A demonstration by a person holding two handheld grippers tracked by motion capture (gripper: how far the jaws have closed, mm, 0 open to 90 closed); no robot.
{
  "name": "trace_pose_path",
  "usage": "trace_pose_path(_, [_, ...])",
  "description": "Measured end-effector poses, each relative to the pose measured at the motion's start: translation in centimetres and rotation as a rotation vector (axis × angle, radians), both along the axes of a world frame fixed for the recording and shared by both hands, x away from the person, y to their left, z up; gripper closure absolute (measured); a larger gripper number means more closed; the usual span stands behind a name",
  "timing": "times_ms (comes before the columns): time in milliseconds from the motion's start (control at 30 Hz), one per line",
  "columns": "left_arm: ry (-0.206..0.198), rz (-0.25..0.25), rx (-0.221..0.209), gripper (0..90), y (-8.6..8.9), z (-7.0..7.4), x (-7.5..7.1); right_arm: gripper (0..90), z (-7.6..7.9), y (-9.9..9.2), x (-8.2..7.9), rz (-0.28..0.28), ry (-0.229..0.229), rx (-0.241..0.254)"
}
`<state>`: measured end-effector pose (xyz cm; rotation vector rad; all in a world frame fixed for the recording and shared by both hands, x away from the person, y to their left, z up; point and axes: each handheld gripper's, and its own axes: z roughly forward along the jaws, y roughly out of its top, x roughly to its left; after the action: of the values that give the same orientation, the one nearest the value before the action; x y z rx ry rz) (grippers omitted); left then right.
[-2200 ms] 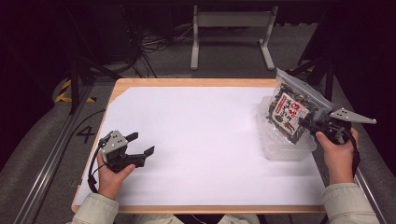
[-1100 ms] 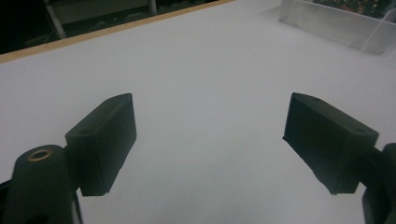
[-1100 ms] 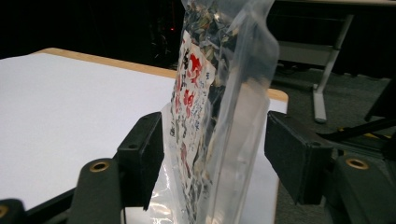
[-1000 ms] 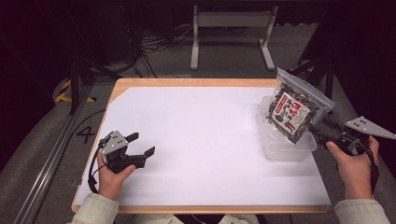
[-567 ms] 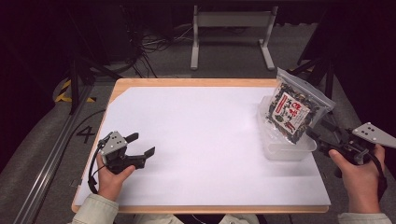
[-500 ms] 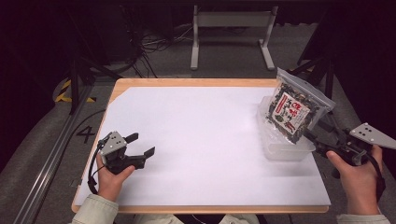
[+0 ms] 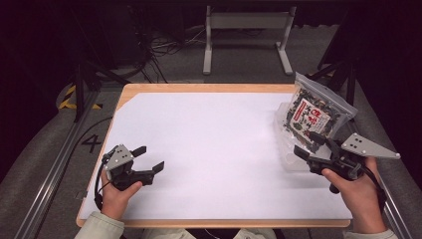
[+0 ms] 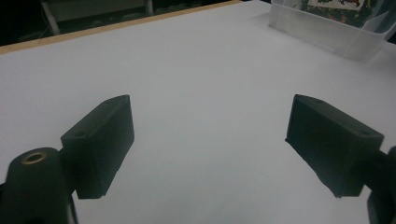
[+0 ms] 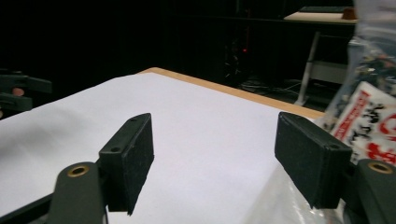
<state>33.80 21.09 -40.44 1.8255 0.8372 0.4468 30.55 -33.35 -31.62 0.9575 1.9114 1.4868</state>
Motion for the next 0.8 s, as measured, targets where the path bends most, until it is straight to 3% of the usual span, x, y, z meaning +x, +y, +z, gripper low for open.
trace_pose_path(200, [0.003, -0.014, -0.007, 14.2, 0.1, -0.1, -0.5, 24.5, -1.2, 1.4, 0.2, 0.066, 0.026, -0.004])
trace_pose_path(367, [0.002, -0.015, -0.017, 13.2, 0.3, -0.2, -0.8, 24.5, -3.2, 2.8, 0.7, 0.119, 0.047, 0.005])
trace_pose_path(533, [0.008, -0.018, -0.020, 12.9, 0.5, -0.6, -0.8, 24.5, -5.3, 4.1, 1.1, 0.159, 0.040, 0.019])
trace_pose_path(800, [-0.006, -0.020, -0.006, 13.1, 0.5, -1.1, -0.5, 24.5, -8.0, 4.4, 1.5, 0.190, 0.056, 0.015])
